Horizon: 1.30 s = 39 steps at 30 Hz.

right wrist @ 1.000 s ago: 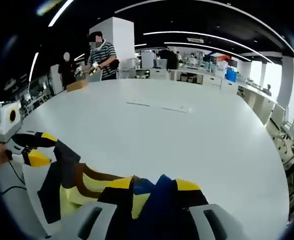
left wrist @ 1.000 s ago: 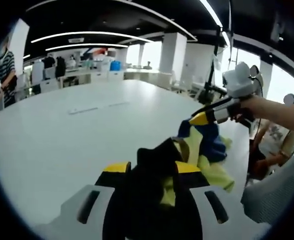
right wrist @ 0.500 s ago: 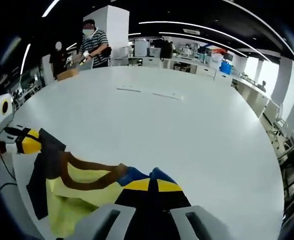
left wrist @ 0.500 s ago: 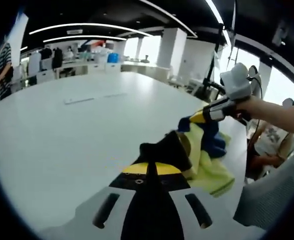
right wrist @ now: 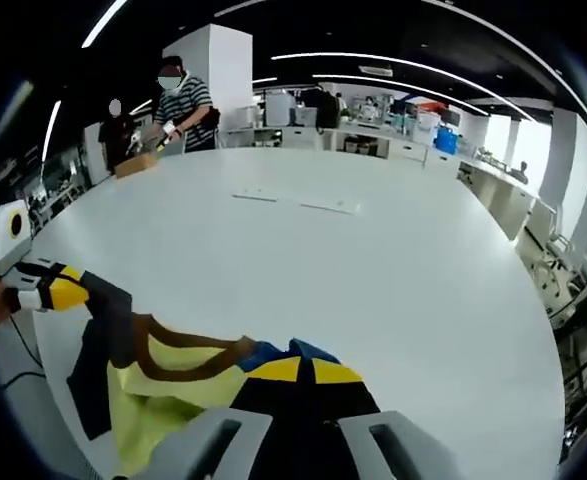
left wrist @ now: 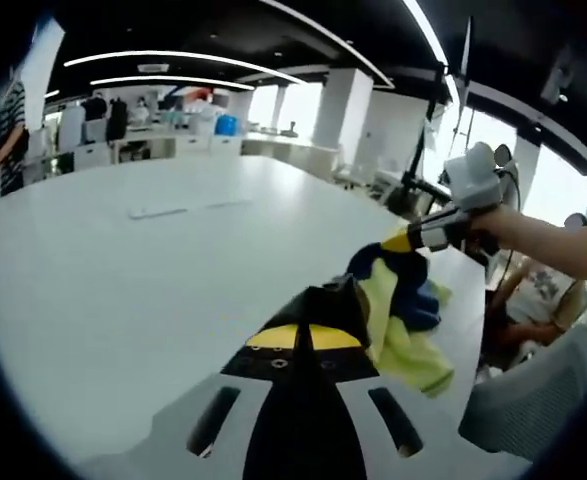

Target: Fold the garment on the visible template until the final outline fits inside the template.

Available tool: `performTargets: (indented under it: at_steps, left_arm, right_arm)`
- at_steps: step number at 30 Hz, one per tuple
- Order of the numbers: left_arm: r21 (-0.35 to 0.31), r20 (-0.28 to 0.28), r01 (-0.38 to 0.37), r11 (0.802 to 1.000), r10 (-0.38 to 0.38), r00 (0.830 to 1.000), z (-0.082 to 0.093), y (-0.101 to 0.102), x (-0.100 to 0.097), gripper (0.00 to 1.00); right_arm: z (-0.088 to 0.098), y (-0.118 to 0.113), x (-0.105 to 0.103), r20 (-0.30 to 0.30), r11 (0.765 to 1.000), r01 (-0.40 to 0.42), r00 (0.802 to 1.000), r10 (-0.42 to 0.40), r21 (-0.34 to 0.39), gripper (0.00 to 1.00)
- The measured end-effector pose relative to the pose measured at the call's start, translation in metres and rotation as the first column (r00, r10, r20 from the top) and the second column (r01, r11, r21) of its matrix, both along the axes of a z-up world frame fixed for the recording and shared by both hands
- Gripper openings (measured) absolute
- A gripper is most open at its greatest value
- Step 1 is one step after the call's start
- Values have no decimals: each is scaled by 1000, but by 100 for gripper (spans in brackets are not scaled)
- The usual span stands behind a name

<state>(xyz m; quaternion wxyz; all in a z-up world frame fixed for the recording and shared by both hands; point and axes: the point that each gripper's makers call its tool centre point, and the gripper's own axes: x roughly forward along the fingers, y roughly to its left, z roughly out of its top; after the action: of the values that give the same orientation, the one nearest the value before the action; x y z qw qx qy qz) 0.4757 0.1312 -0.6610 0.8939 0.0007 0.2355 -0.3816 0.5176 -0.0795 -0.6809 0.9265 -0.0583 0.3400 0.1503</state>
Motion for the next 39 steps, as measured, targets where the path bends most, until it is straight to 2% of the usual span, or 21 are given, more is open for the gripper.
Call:
performTargets:
  at_steps: [2,5,10,17,22,25,29,39]
  left_arm:
    - [2,20,-15,1000,15,1000,7,1,-3,0]
    - [-8,20,-41,999,41,999,14,4,-5,0]
    - [-7,67,-119,993,120,991,35,16,0,0]
    - [20,107,-175,984,172,979,58,25,7,0]
    - [22,103,-228,973,225,969,67,33,19,0]
    - [18,106,-276,961,273,956,73,39,31,0]
    - [-28,107,-292,956,294,950,82,38,43,0]
    - [-47,109,-339,940,342,933,86,46,78,0]
  right_arm:
    - [8,-4,-3,13,1000,-2,1000,2,1,0]
    - [17,-11,-6,32,1000,-5,999,5,-2,0]
    - [28,-16,-8,50,1000,-31,998,31,-3,0]
    - [45,-27,-6,78,999,-39,996,39,7,0]
    - [59,-38,0,101,999,-32,994,29,33,0]
    - [64,-44,3,93,998,-26,995,20,62,0]
    - [69,-52,8,90,995,-14,996,5,96,0]
    - [73,-69,28,100,993,23,994,-35,117,0]
